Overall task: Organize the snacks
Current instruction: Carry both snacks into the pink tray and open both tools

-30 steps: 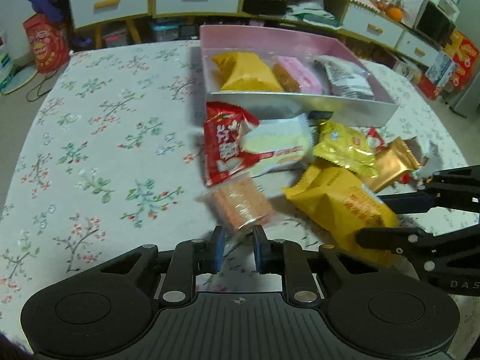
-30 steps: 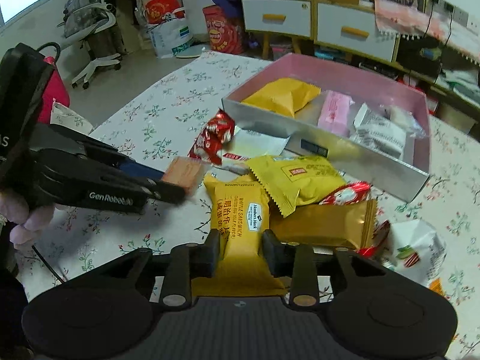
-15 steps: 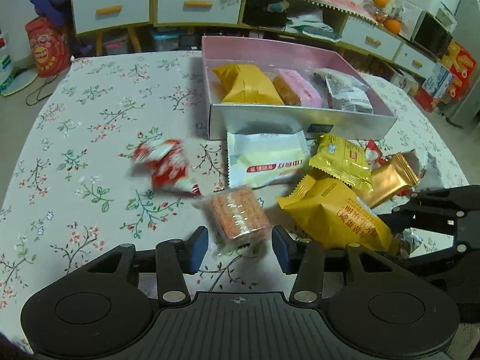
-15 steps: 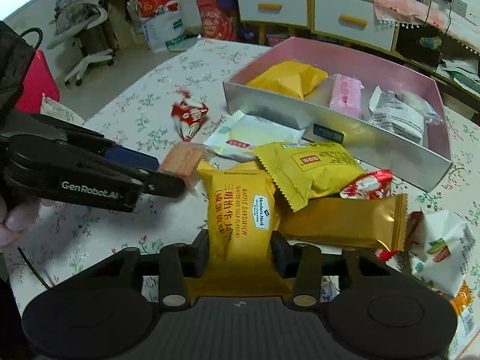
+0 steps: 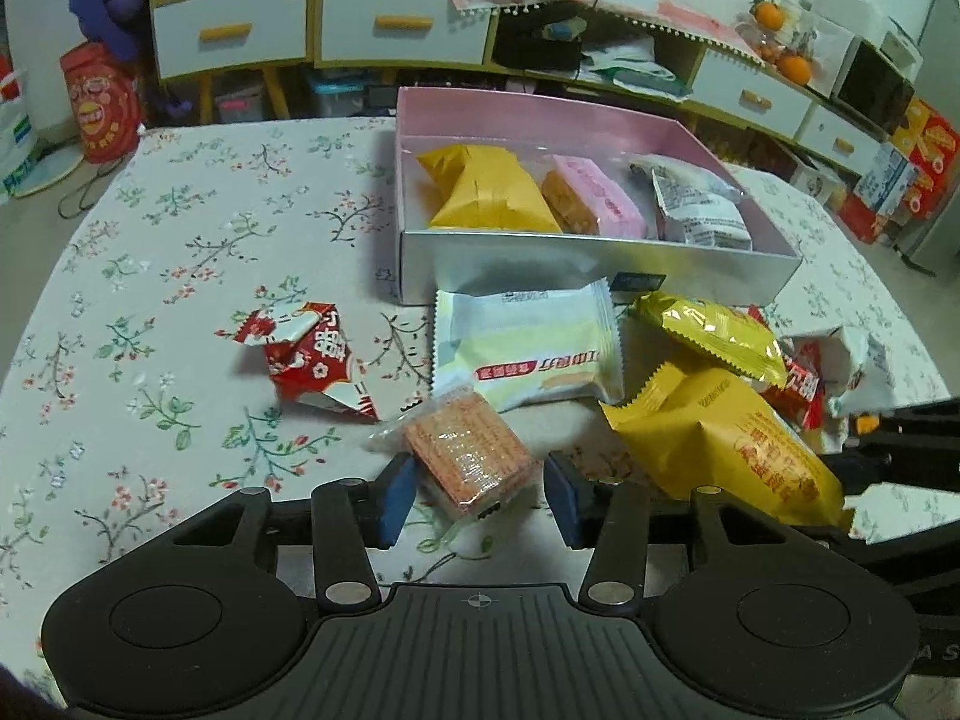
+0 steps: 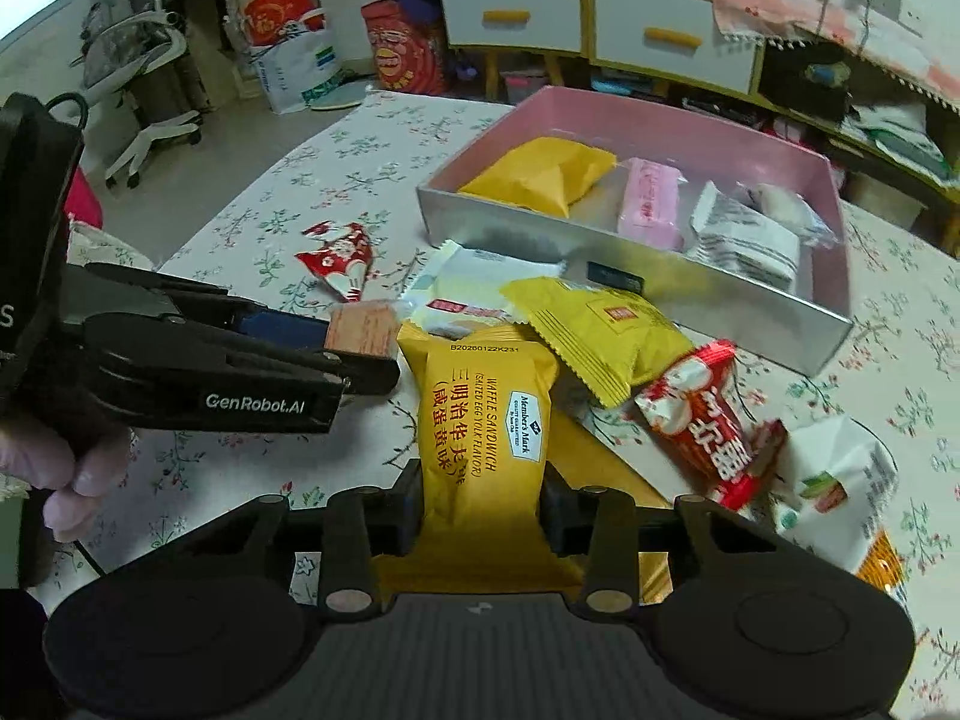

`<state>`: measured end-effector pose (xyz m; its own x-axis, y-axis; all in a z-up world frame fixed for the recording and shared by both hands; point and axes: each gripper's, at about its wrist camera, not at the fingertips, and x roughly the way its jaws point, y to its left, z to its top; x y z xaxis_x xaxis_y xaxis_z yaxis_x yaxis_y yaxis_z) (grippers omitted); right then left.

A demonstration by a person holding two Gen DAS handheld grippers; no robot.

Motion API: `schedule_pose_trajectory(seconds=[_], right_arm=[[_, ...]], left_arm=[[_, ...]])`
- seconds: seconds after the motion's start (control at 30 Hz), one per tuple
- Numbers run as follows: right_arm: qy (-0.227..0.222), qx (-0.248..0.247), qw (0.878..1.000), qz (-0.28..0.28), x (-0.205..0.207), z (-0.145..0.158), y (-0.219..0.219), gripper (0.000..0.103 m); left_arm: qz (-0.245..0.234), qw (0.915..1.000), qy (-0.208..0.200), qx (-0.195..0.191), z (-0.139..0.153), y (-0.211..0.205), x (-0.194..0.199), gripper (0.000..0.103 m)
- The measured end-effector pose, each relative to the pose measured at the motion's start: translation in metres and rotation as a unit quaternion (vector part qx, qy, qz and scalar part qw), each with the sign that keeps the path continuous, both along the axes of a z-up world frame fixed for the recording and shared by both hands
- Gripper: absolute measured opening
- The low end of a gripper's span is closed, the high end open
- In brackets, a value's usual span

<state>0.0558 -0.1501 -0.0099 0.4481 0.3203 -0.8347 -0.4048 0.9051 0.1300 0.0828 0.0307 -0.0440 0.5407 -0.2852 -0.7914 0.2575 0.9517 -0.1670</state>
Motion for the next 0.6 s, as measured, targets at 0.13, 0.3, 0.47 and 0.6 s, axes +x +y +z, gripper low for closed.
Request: schedule_pose_trajectory(seconds=[0.13,0.3,0.47,0.6], right_arm=[[0.008,0.005,1.0,-0.008,-0.001,0.004,-0.004,0.006],[0.007,0.006,1.0,-0.015,-0.002,0.009,-0.008,0.007],[0.003,0.005,1.0,-0.027,0.0,0.012,-0.014,0.007],[0.002,0.006,0.999,-0.034,0.0,0.014,-0.019,0.007]], left_arm=[[0.009,0.9997,0.01,-0.023,0.002,0.0,0.001,0.056],[0.042,0.999,0.006,-0.013,0.003,-0.005,0.005,0.057],[0.076,0.9967,0.025,0.012,-0.002,-0.015,0.011,0.055],[0.08,0.9957,0.024,0.04,-0.001,-0.02,0.008,0.033]])
